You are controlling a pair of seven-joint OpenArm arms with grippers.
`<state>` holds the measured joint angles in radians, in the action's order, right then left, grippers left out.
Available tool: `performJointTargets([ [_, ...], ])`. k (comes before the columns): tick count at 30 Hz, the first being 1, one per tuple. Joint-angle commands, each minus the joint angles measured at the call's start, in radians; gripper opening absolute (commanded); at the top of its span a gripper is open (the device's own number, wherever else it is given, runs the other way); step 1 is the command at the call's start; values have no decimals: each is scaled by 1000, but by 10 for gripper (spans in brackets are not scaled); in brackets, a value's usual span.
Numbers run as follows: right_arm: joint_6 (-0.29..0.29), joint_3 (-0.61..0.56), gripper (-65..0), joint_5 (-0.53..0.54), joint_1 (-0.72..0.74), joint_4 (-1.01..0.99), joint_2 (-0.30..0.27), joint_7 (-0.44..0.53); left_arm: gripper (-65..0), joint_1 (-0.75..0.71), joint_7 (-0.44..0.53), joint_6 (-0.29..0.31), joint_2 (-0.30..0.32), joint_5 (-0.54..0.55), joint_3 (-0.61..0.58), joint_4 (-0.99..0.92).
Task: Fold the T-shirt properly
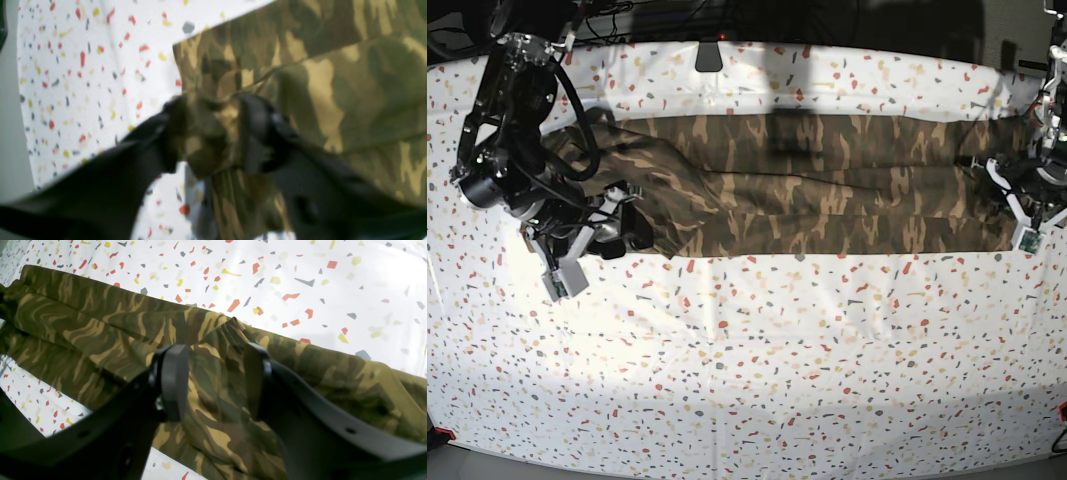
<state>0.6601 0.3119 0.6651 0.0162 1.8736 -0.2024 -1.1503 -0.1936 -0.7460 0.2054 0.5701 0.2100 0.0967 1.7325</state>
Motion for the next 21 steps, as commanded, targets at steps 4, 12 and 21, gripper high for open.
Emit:
performJointTargets([
  [4,6,2,-374,20,16,19,-8,17,-304,12,35,-8,18,-2,9,13],
  [12,6,2,-374,20,16,19,-8,15,-305,20,-12,-8,117,33,9,5],
  [21,6,2,-374,23,16,19,-8,-16,-304,235,-117,157,176,466,9,-346],
])
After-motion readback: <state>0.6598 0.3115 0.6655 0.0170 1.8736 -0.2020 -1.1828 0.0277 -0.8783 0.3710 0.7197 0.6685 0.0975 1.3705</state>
